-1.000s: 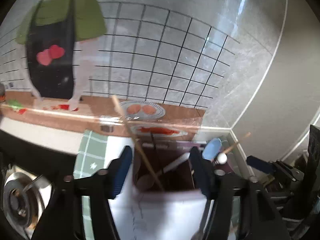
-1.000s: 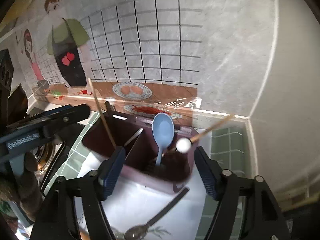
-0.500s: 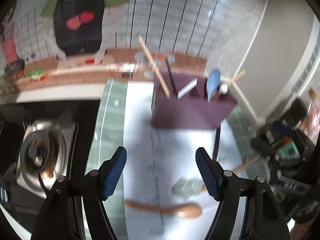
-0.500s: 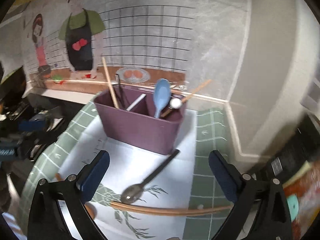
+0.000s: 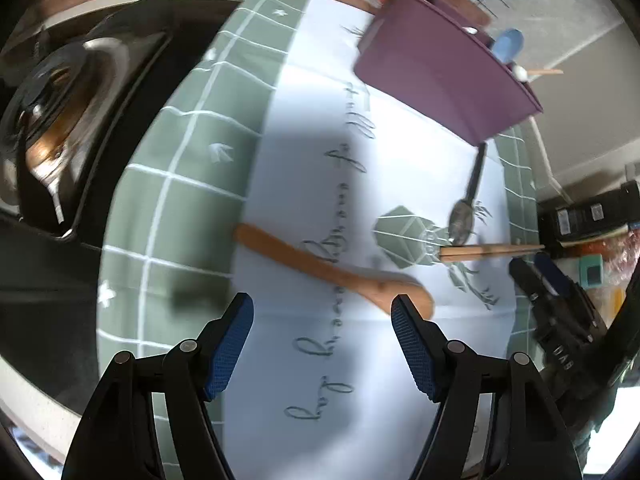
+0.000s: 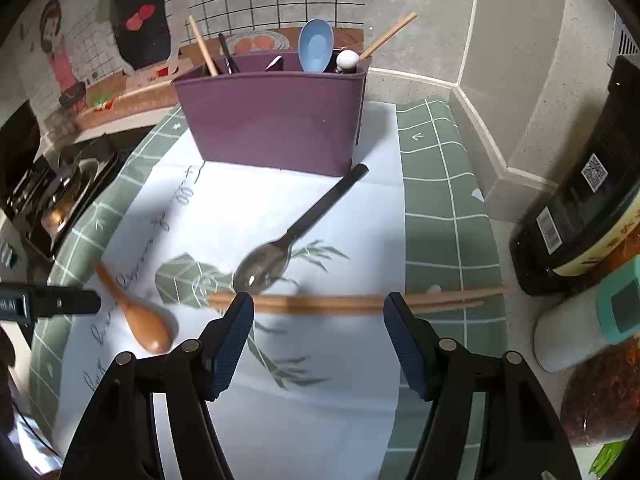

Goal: Organize utensils
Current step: 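Move the left tool toward the wooden spoon while the right tool approaches the chopsticks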

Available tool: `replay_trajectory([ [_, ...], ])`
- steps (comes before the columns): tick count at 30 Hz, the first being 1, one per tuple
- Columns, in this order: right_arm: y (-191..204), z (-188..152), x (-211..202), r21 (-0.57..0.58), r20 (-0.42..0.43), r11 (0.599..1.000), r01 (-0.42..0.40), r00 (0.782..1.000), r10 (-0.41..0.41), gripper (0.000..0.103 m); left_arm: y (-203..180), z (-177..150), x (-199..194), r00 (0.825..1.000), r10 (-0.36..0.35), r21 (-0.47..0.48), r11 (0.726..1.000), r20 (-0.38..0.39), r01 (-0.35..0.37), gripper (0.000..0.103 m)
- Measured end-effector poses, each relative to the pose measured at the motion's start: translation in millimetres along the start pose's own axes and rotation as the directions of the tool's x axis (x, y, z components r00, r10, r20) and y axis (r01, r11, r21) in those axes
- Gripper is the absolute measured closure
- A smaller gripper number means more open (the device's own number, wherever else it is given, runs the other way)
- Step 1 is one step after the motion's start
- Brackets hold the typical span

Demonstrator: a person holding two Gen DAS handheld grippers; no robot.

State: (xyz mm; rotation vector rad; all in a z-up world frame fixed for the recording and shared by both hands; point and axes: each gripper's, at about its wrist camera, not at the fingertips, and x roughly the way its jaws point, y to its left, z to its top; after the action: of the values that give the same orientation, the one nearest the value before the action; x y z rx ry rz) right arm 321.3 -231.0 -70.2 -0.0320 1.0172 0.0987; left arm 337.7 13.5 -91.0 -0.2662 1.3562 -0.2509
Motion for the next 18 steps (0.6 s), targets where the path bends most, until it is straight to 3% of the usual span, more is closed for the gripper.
replay_trajectory([
  [3,-2.3,-8.7,-0.5,-0.017,-0.007,1.0,0.0,1.0,0.0,0.039,-34.3,-5.4,-3.5,0.999,0.011,0.239,0.971,0.047,-0.022,0.031],
  [4,-5.1,-11.2,0.0,-0.019,-0.014,1.0,-0.005,1.0,0.005,0.039,-50.8,-10.1,-4.5,0.998,0.004,0.375,0.926,0.065,-0.028,0.031],
  [6,-11.4,-15.7,1.5,-0.018,-0.027,1.0,-0.009,1.0,0.008,0.039,-68.8,-17.4,-2.8,0.997,0.002,0.547,0.836,0.076,-0.044,0.031],
  [8,-19.5,-19.0,1.2,-0.003,-0.034,1.0,-0.003,0.999,0.003,0.039,-82.3,-28.3,8.2,0.997,0.048,0.704,0.706,0.062,-0.078,0.031],
  [9,-24.0,-20.2,0.9,0.009,-0.036,1.0,-0.005,0.999,0.005,0.038,-84.1,-31.6,14.0,0.996,0.074,0.742,0.664,0.05,-0.087,0.031],
  [11,-30.9,-22.4,0.8,0.026,-0.037,1.0,-0.004,0.999,0.005,0.038,-85.3,-35.8,25.0,0.993,0.119,0.782,0.616,0.026,-0.094,0.031],
  [12,-34.0,-23.6,1.0,0.032,-0.039,0.999,0.001,0.999,0.001,0.038,-85.7,-36.8,31.1,0.989,0.145,0.793,0.599,0.026,-0.109,0.031],
  [14,-38.0,-25.3,2.0,0.039,-0.044,0.999,0.006,0.999,-0.005,0.038,-84.9,-33.8,39.1,0.984,0.172,0.787,0.602,0.038,-0.136,0.031],
  [16,-41.2,-25.6,4.6,0.047,-0.051,0.999,0.01,0.999,-0.007,0.038,-85.5,-24.8,41.1,0.989,0.147,0.753,0.648,0.029,-0.119,0.031],
  [18,-44.6,-26.7,8.1,0.055,-0.064,0.998,0.006,0.998,-0.002,0.038,-84.9,-18.6,41.7,0.991,0.13,0.73,0.676,0.022,-0.105,0.031],
])
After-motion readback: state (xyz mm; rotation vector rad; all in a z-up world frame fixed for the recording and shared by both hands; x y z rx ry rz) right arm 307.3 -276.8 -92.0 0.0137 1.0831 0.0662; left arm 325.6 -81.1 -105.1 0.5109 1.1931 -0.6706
